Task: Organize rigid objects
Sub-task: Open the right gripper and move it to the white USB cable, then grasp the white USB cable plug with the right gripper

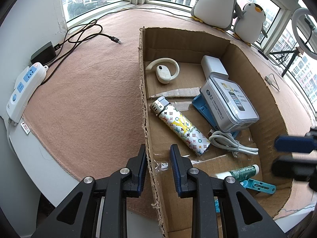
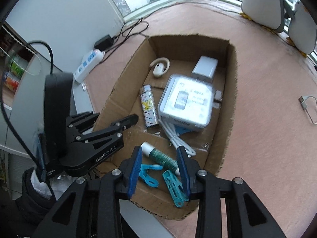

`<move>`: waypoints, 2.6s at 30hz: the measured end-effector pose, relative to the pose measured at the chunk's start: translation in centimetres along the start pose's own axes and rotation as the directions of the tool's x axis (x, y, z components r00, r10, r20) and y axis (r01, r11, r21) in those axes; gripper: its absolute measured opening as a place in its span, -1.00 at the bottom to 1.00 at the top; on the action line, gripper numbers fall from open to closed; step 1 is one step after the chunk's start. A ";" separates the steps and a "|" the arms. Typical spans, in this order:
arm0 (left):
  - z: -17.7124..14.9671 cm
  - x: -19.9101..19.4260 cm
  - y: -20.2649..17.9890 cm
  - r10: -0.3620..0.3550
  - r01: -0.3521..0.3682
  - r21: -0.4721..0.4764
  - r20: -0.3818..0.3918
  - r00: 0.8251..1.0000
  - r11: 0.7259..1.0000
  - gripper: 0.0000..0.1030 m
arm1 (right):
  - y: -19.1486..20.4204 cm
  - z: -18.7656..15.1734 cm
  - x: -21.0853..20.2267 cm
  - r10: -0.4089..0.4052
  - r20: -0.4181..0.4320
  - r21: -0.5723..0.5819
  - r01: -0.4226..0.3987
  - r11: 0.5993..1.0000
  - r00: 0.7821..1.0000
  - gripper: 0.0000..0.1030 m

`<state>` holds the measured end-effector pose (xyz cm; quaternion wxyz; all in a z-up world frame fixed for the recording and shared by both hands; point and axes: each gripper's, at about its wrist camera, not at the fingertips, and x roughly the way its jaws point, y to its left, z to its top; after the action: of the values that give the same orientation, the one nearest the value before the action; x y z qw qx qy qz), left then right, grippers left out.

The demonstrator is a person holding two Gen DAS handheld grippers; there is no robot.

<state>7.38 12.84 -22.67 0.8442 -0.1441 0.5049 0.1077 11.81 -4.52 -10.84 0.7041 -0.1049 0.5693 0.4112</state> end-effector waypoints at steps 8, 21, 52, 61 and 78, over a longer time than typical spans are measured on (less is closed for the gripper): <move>0.0 0.0 0.0 -0.002 0.002 -0.001 0.001 1.000 1.000 -0.52 | -6.2 1.0 -5.9 -0.067 0.173 0.133 0.044 0.990 0.983 -0.36; 0.0 -0.1 -0.1 0.001 -0.001 0.001 0.000 1.000 1.000 -0.52 | -22.4 2.5 -9.8 -0.238 0.204 0.503 0.107 0.858 0.950 -0.36; -0.1 0.1 0.0 -0.014 0.014 0.003 0.000 1.000 1.000 -0.52 | -31.9 7.5 -0.6 -0.373 -0.022 0.697 0.282 0.660 0.928 -0.36; -0.1 0.1 0.0 -0.014 0.014 0.004 0.001 1.000 1.000 -0.52 | -32.1 7.9 0.0 -0.410 -0.046 0.671 0.332 0.663 0.911 -0.70; -0.1 0.0 -0.1 -0.008 0.008 0.005 0.001 1.000 1.000 -0.52 | -27.6 5.5 -3.8 -0.358 0.087 0.596 0.239 0.767 0.930 -0.91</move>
<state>7.30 12.74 -22.76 0.8453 -0.1443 0.5041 0.1030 34.94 -20.57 -14.49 0.8115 0.0640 0.5703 0.1103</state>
